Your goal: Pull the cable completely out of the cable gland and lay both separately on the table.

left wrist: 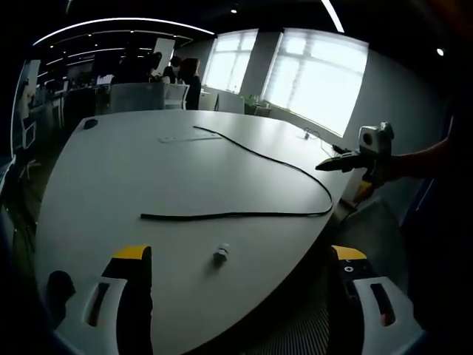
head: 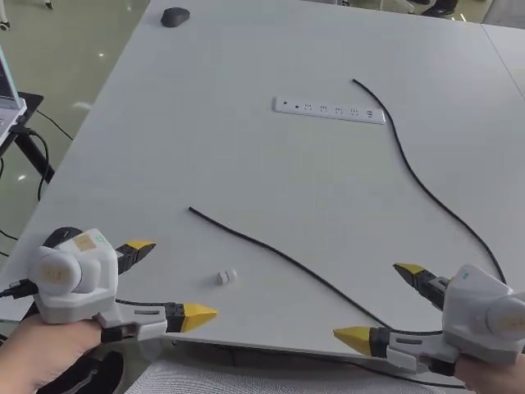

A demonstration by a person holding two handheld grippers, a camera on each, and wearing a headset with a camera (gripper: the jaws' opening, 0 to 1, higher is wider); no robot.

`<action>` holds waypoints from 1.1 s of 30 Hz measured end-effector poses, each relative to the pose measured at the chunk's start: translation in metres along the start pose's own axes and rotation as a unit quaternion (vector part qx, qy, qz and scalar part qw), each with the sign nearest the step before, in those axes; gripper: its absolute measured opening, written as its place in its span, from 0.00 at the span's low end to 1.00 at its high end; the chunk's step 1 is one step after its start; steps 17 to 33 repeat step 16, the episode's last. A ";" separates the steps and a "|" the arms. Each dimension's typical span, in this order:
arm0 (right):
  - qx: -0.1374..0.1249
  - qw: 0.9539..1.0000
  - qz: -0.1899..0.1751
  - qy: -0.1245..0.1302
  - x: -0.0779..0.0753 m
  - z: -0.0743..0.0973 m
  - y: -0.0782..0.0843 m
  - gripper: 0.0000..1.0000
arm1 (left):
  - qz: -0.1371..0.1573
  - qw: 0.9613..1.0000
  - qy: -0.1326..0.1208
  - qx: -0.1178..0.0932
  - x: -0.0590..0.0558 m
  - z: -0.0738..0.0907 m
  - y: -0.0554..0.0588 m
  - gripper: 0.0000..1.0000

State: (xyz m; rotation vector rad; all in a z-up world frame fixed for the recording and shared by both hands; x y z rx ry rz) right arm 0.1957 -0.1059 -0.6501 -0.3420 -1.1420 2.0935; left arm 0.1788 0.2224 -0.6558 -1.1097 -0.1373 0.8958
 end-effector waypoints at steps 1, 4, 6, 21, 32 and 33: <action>0.001 1.000 0.000 0.000 0.000 0.000 0.000 0.99 | 0.000 1.000 0.000 0.000 0.000 0.000 0.000 0.99; 0.003 1.000 0.000 -0.001 0.001 0.000 0.001 0.99 | -0.001 1.000 0.000 0.002 -0.001 -0.001 0.000 0.99; 0.009 1.000 0.001 -0.001 0.000 0.000 0.004 0.99 | -0.002 1.000 0.000 0.001 -0.001 -0.001 -0.001 0.99; 0.022 1.000 0.003 -0.005 0.000 0.001 0.007 0.99 | 0.001 1.000 -0.002 -0.002 -0.001 -0.002 -0.002 0.99; 0.022 1.000 0.003 -0.005 0.000 0.001 0.007 0.99 | 0.001 1.000 -0.002 -0.002 -0.001 -0.002 -0.002 0.99; 0.022 1.000 0.003 -0.005 0.000 0.001 0.007 0.99 | 0.001 1.000 -0.002 -0.002 -0.001 -0.002 -0.002 0.99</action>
Point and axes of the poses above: the centre of the closed fingertips' face, and the gripper's own axes: z roughly backward along the fingers, x roughly to its left, y roughly out of its underside, the point moved 7 cm from there along z, roughly backward along the fingers, and after that the axes turned 6 degrees about y, right-handed, at the moved point
